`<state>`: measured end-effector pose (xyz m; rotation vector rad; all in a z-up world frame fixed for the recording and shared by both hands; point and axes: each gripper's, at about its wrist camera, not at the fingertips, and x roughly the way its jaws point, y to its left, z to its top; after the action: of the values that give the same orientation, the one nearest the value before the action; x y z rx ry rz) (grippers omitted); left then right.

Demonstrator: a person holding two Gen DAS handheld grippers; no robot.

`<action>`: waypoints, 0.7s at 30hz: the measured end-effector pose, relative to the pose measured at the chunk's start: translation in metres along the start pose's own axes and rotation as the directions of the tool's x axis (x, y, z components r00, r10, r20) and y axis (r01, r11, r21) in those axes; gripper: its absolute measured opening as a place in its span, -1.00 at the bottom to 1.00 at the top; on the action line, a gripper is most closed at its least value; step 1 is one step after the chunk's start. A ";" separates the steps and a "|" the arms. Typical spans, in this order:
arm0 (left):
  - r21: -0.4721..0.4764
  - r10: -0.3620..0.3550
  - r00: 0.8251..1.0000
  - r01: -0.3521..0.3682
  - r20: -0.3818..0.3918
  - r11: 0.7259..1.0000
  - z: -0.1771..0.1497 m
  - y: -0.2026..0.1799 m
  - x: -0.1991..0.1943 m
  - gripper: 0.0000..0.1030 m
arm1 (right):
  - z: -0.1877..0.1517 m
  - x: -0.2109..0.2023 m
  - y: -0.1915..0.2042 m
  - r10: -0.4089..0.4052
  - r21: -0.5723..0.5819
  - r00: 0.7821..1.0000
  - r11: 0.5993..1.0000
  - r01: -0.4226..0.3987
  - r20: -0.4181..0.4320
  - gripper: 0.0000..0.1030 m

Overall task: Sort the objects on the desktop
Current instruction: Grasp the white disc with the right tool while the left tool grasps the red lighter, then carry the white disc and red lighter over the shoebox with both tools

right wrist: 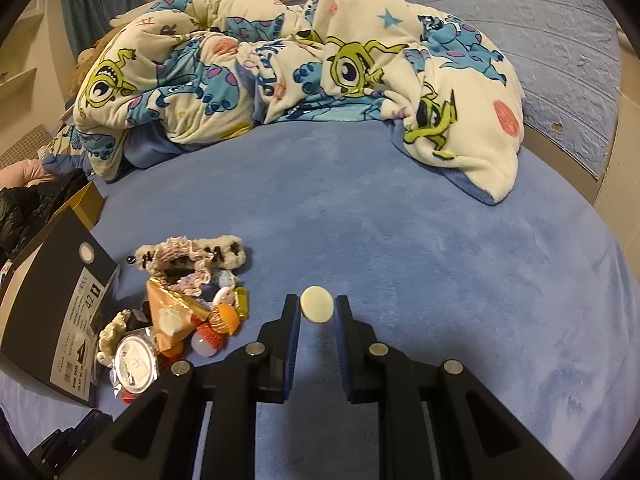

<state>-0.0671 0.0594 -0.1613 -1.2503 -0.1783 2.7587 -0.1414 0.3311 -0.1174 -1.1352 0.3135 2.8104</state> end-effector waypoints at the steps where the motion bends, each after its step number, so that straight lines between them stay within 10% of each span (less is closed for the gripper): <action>1: -0.005 -0.008 1.000 0.008 0.000 1.000 -0.001 0.001 -0.002 -0.76 | 0.000 0.000 0.001 0.001 -0.001 1.000 1.000 -0.001 0.000 -0.66; 21: 0.034 -0.053 0.998 0.052 0.020 0.998 0.026 -0.021 -0.039 -0.75 | -0.002 -0.016 0.014 0.024 -0.045 1.000 0.999 -0.024 -0.008 -0.66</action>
<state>-0.0603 0.0726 -0.1126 -1.1925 -0.1630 2.7195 -0.1310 0.3164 -0.1052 -1.1587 0.2670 2.8486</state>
